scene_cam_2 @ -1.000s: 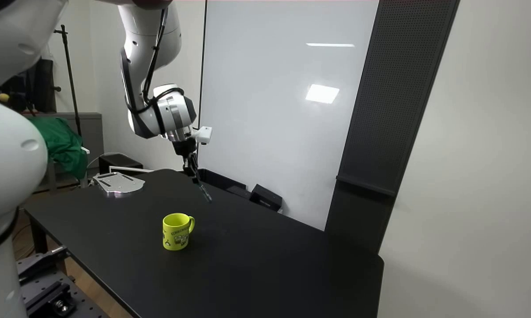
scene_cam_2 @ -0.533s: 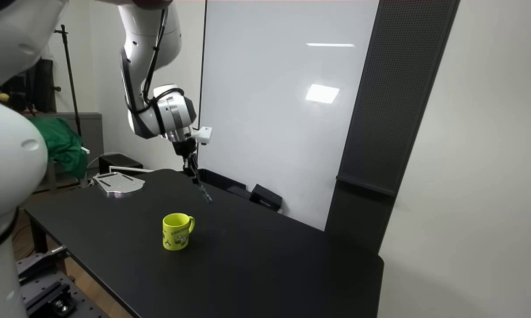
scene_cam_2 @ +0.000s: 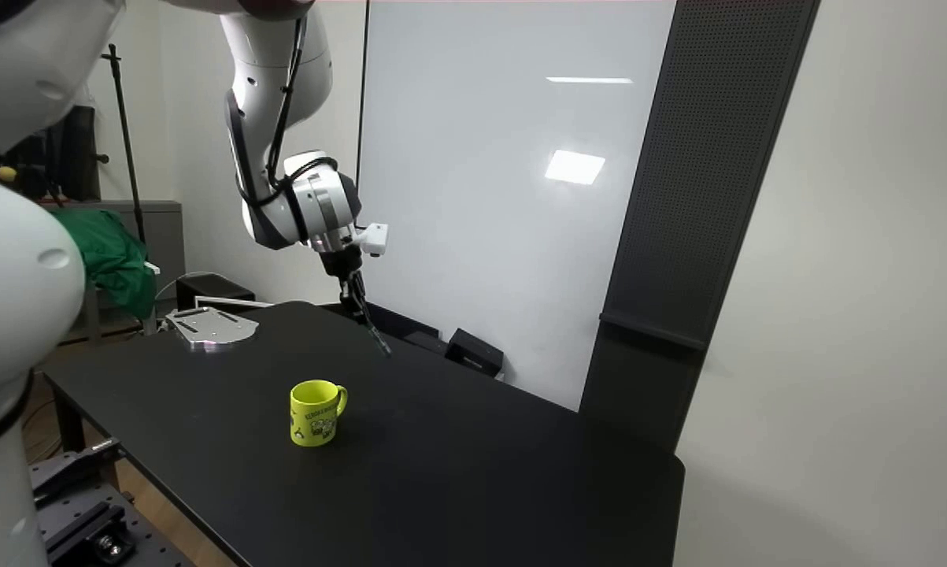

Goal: Remove the marker from the mug, put it on the table, put it back in the mug, and then put it back on the table

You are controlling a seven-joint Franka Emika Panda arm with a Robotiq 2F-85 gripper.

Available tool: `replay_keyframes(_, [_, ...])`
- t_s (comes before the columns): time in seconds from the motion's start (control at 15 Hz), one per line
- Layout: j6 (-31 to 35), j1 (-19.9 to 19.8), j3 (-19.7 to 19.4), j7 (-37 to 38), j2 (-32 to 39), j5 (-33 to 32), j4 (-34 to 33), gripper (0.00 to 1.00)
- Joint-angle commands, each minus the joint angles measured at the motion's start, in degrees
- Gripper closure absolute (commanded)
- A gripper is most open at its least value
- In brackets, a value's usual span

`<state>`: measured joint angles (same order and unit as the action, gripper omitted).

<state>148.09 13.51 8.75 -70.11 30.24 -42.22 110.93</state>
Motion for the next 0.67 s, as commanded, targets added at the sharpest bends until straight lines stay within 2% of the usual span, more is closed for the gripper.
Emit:
replay_keyframes(0.0, [1.3,0.2,-1.0,1.4,2.7,-2.2,-3.7,0.95])
replay_keyframes(0.6, [0.9,1.2,-2.8,2.4,9.5,-3.7,-10.5,0.95])
